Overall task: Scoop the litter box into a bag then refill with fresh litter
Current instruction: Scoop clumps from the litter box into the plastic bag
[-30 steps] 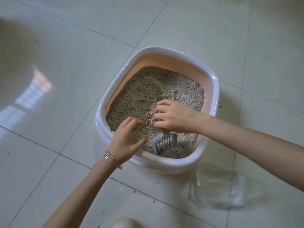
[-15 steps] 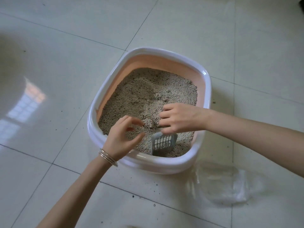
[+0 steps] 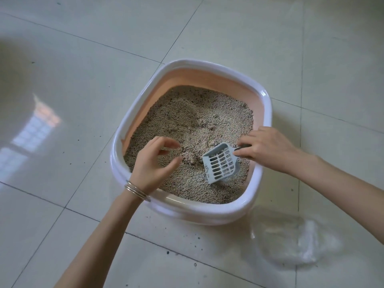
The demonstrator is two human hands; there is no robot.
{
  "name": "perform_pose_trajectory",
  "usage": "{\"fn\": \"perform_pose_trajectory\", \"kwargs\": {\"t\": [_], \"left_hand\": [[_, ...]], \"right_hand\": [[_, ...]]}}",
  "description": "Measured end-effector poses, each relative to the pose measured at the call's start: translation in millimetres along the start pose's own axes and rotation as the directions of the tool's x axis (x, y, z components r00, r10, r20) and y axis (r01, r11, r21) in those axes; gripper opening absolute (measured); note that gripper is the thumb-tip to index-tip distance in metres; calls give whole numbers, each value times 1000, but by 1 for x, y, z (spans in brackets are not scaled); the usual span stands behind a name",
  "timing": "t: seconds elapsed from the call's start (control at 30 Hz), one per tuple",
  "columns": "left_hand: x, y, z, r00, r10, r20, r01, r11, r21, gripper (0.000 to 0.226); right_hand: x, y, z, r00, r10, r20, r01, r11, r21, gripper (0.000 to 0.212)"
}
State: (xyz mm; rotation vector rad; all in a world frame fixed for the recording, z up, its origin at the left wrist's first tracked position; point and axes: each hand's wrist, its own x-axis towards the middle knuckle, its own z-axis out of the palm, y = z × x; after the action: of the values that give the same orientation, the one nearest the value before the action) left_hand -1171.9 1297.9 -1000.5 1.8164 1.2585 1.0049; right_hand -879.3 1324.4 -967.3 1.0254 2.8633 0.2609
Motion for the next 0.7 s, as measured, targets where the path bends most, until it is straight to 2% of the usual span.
{"fn": "perform_pose_trajectory", "kwargs": {"t": [0.2,0.33,0.47,0.6,0.7], "left_hand": [[-7,2,-5,986,-165,23,166,963,-214,31],[-8,2,-10,976,-218,0,210,943,-258,34],[-8,4,-16,966,-249,-72,223,940,-260,32],[-10,2,-20,960,-266,-85,237,938,-254,31],[-13,0,-20,956,-281,-87,252,934,-252,31]], "right_hand": [[4,-12,13,983,181,8,-181,984,-6,28],[16,-17,19,973,233,1,-233,972,18,23],[32,-24,26,965,260,28,-258,965,-54,20],[47,-26,33,971,237,-8,-237,970,51,19],[57,-27,33,967,254,29,-254,942,221,20]]}}
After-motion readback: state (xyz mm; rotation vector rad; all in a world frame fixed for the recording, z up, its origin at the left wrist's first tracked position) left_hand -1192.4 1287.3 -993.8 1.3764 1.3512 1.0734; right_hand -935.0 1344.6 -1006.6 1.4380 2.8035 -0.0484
